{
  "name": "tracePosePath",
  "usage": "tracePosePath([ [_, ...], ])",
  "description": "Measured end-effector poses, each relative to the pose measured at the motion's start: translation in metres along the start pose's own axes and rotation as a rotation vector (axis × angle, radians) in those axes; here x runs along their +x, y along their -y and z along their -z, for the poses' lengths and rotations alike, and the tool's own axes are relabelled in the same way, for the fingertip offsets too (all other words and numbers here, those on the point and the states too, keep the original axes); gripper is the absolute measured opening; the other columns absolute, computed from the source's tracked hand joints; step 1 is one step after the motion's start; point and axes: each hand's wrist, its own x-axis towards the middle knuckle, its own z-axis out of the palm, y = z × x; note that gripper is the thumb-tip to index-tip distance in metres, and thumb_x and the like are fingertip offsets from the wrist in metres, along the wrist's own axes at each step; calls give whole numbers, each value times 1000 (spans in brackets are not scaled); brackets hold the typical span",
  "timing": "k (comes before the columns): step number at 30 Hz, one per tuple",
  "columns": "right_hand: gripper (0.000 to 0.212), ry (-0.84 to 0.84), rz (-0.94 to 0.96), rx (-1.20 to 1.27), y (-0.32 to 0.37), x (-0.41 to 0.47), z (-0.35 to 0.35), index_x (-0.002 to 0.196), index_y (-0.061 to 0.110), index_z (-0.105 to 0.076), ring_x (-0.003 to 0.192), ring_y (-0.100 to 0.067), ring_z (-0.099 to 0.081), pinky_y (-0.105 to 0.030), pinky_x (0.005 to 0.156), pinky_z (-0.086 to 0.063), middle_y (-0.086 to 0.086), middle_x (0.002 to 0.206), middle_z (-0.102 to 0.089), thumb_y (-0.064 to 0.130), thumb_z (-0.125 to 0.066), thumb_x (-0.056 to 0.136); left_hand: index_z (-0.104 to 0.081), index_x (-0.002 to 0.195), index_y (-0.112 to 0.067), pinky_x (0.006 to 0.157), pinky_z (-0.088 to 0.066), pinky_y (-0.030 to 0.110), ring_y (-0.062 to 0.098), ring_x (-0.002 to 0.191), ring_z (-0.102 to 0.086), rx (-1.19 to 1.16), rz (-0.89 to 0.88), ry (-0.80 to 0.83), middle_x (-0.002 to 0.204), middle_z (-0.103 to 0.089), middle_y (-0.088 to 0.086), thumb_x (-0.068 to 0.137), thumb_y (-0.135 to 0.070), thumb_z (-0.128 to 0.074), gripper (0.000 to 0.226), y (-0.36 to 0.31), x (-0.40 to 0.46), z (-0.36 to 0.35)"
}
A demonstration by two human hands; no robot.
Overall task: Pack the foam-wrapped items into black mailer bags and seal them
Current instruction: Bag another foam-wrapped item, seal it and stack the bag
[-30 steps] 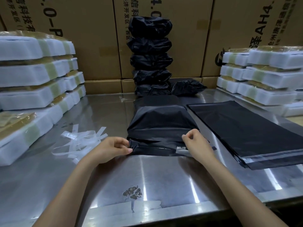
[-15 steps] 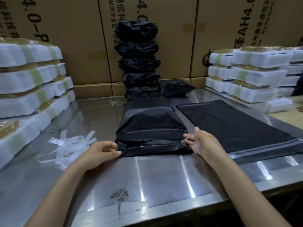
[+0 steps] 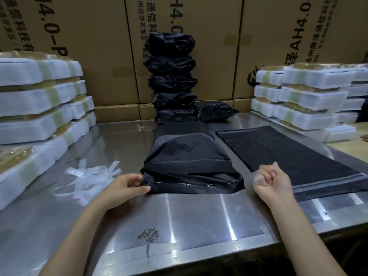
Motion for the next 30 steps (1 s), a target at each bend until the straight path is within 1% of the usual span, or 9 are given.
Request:
tracePosePath([
  [5,44,216,-50,-235,-28,-9,-23,61,20,-35,45,-5,-8,-16,34,-11,7,48,-25,38,-31,101,-29,140,-20,94,-36,28,15,116,-44,182,-16,-229,125,-43,-3,50,-58,-52,100,-12,-17,-12],
  [8,37,331,-244,-369,-69,-17,-45,69,19,-36,38,-4,-21,-14,34,-22,6,51,-31,42,-33,98,-29,142,-27,100,-27,16,3,125,-33,339,-377,-506,130,-34,-16,69,-57,-50,82,-37,-31,-30],
  [10,48,413,-468,-403,-100,-22,-60,74,18,-42,41,-8,-36,-17,41,-32,5,54,-36,58,-27,97,-34,143,-28,104,-26,11,0,128,-35,440,-631,-493,138,-38,-15,78,-55,-55,74,-59,-35,-42],
  [14,92,547,-701,-636,-136,-24,-83,123,4,-58,110,-28,-56,-33,98,-42,-12,117,-59,78,-17,86,-57,131,-18,94,-50,32,16,122,-53,664,-812,-421,132,-57,0,76,-34,-70,59,-76,-36,-53],
  [18,89,668,-797,-873,-137,-25,-93,109,9,-63,90,-16,-66,-29,83,-50,-3,88,-70,76,-9,86,-74,99,-12,69,-53,28,18,83,-68,654,-921,-571,90,-71,-1,82,-14,-58,23,-66,-33,-36],
  [21,73,662,-613,-1280,-134,-19,-91,116,21,-60,108,-15,-64,-29,90,-48,4,108,-70,71,-14,91,-70,101,-11,65,-49,31,20,75,-63,512,-748,-595,85,-66,1,84,-10,-50,27,-60,-21,-15],
  [24,52,494,-216,-1473,-113,-7,-96,103,29,-67,93,-10,-68,-27,80,-49,8,102,-73,58,-24,98,-60,117,-11,71,-46,36,29,95,-56,623,-239,-699,107,-54,8,88,-12,-54,30,-42,1,18],
  [27,42,342,9,-1593,-82,8,-92,91,29,-68,84,-10,-66,-29,78,-47,9,89,-73,48,-31,101,-44,131,-12,100,-36,48,37,124,-35,925,354,-393,133,-36,14,83,-43,-60,59,-20,11,46],
  [30,28,361,234,-1724,-55,28,-77,90,29,-65,82,-10,-62,-25,75,-46,7,89,-70,33,-41,102,-35,140,-18,113,-9,57,41,141,-10,987,409,-399,154,-15,13,80,-58,-57,76,-5,17,48],
])
